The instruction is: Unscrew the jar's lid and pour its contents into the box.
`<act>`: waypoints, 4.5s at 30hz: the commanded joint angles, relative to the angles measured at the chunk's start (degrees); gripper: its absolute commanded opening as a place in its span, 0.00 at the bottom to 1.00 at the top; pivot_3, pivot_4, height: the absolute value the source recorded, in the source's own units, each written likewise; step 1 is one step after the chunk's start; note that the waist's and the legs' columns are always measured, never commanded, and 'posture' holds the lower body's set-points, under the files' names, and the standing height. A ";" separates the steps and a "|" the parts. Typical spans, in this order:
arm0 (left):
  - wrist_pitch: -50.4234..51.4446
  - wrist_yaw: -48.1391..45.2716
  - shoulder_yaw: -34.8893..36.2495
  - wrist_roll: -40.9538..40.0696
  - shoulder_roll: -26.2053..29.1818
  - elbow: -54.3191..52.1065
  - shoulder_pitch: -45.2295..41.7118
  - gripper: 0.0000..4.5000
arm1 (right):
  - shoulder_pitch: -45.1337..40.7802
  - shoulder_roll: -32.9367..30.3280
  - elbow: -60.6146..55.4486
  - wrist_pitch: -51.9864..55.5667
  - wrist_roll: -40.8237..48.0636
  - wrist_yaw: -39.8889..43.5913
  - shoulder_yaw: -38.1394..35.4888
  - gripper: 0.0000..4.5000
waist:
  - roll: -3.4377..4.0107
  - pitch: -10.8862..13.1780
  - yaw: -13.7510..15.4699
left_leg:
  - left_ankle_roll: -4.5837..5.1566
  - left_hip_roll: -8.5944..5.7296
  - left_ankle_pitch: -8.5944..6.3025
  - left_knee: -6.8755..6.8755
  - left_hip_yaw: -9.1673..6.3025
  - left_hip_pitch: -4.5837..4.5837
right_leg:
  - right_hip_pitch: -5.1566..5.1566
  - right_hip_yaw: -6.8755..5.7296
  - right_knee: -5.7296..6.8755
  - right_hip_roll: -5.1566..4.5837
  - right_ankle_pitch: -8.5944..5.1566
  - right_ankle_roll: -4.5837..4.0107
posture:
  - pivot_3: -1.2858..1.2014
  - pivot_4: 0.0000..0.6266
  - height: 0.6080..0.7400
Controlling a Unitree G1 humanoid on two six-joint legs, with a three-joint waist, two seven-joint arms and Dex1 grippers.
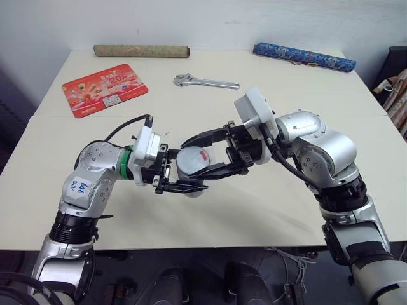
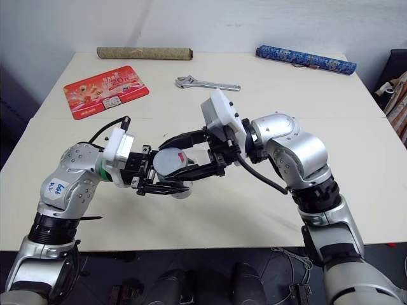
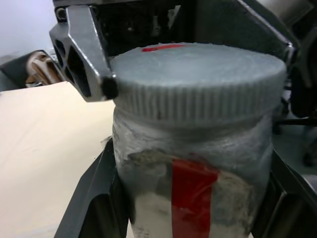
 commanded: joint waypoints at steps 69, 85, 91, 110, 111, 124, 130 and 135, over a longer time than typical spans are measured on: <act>0.86 11.47 3.59 2.26 -5.69 -1.07 -0.05 0.53 | 8.13 -4.44 1.38 -0.36 1.09 -11.40 -13.70 0.99 | -0.02 0.01 0.18 | -0.02 -0.02 0.04 0.00 -0.05 -0.02 | 0.01 -0.02 -0.02 -0.03 0.01 0.01 | 0.52 0.24 1.00; 1.20 12.12 2.68 2.72 -6.22 -0.78 -0.05 0.53 | 1.12 3.98 -6.37 5.88 -1.68 -22.56 -5.89 0.99 | -0.01 0.01 0.24 | -0.09 0.02 0.08 0.00 -0.05 -0.01 | -0.01 -0.01 0.01 -0.02 0.01 0.01 | 0.52 0.24 1.00; 1.27 12.38 2.62 2.79 -6.24 -0.74 -0.03 0.53 | 0.28 5.47 -5.99 6.00 -2.71 -23.54 -4.97 0.99 | -0.01 0.01 0.15 | -0.06 -0.04 0.08 0.00 -0.09 -0.05 | -0.01 -0.02 0.01 -0.05 0.01 0.01 | 0.52 0.24 1.00; 0.81 12.42 2.66 3.25 -6.73 0.09 0.47 0.53 | 1.09 5.54 -9.89 10.13 -2.56 -24.37 -4.17 0.99 | -0.01 0.01 0.12 | -0.06 -0.01 0.09 0.00 -0.08 -0.04 | -0.01 -0.02 0.01 -0.03 0.01 0.01 | 0.52 0.24 1.00; 0.77 12.35 2.65 3.26 -6.71 0.12 0.52 0.53 | 1.02 5.56 -9.53 9.87 -2.75 -24.44 -4.30 0.99 | -0.01 0.01 0.12 | -0.06 -0.01 0.08 0.00 -0.08 -0.04 | -0.01 -0.02 0.01 -0.02 0.01 0.01 | 0.52 0.24 1.00; -0.07 11.63 2.85 3.44 -6.40 1.05 0.66 0.53 | 1.89 2.52 -4.86 6.35 -4.09 -21.34 -6.13 0.99 | -0.01 0.01 0.17 | -0.06 -0.01 0.09 0.00 -0.08 -0.05 | -0.02 -0.02 0.01 -0.03 0.01 0.01 | 0.52 0.24 1.00; -0.39 11.55 2.91 3.59 -6.52 1.24 0.81 0.53 | 2.81 1.54 -5.02 6.56 -3.32 -19.90 -6.49 0.99 | -0.01 0.01 0.13 | -0.06 -0.01 0.08 0.00 -0.08 -0.05 | -0.02 -0.02 0.00 -0.02 0.01 0.01 | 0.52 0.24 1.00; -0.52 11.56 2.92 3.65 -6.52 1.28 0.89 0.53 | 2.90 2.00 -4.97 6.22 -1.60 -17.79 -6.67 0.99 | -0.01 0.01 0.13 | -0.06 0.00 0.08 0.00 -0.07 -0.04 | -0.02 -0.02 0.00 -0.02 0.01 0.01 | 0.52 0.24 1.00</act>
